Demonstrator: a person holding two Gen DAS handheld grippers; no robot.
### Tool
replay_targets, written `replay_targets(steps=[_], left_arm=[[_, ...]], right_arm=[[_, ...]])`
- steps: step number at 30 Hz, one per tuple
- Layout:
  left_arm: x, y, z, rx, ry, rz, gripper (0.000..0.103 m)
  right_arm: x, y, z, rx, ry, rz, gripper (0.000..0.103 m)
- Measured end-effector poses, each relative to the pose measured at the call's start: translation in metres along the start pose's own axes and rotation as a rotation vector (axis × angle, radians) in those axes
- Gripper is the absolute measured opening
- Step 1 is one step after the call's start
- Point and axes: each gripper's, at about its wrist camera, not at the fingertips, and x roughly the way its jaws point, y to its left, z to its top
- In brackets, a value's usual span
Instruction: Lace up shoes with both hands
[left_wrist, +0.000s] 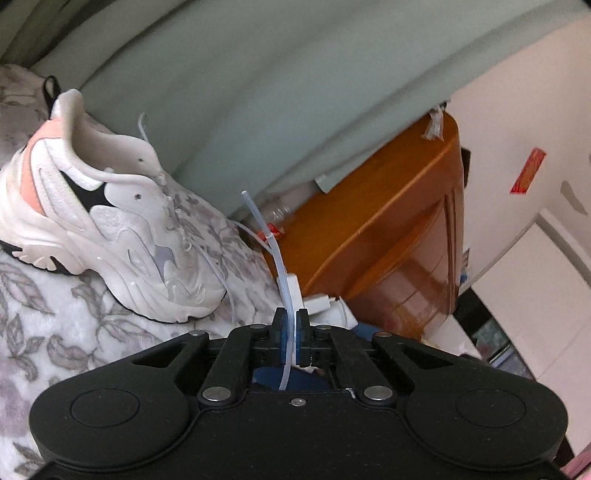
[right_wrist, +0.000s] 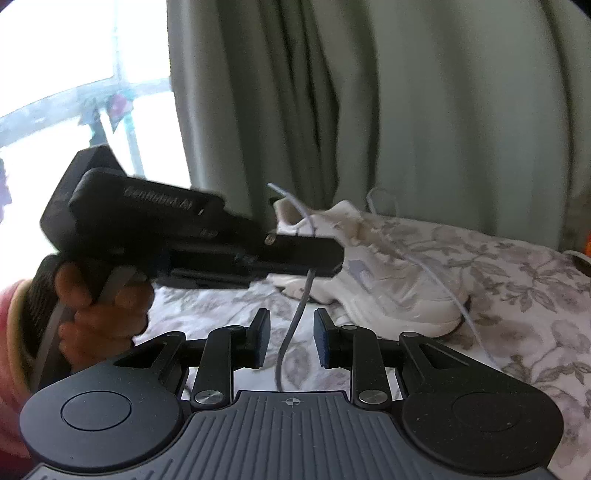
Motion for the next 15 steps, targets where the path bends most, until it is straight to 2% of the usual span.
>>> replay_targets(steps=[3,4,8,13,15], left_arm=[[0.002,-0.001,0.000,0.008,0.015,0.002,0.000],[0.002,-0.001,-0.002,0.008,0.019,0.002,0.000],[0.001,-0.001,-0.003,0.011,0.023,0.011,0.001],[0.001,0.003,0.000,-0.008,0.005,0.035,0.019],[0.000,0.005,0.000,-0.020,-0.005,0.039,0.022]], right_arm=[[-0.002,-0.005,0.000,0.033,-0.010,-0.023,0.021],[-0.003,-0.007,0.000,0.043,-0.010,-0.030,0.012],[-0.003,-0.016,-0.001,0.075,-0.007,-0.043,0.005],[-0.010,-0.024,-0.008,0.096,-0.013,-0.053,0.003],[-0.015,-0.027,-0.011,0.106,-0.017,-0.065,0.003]])
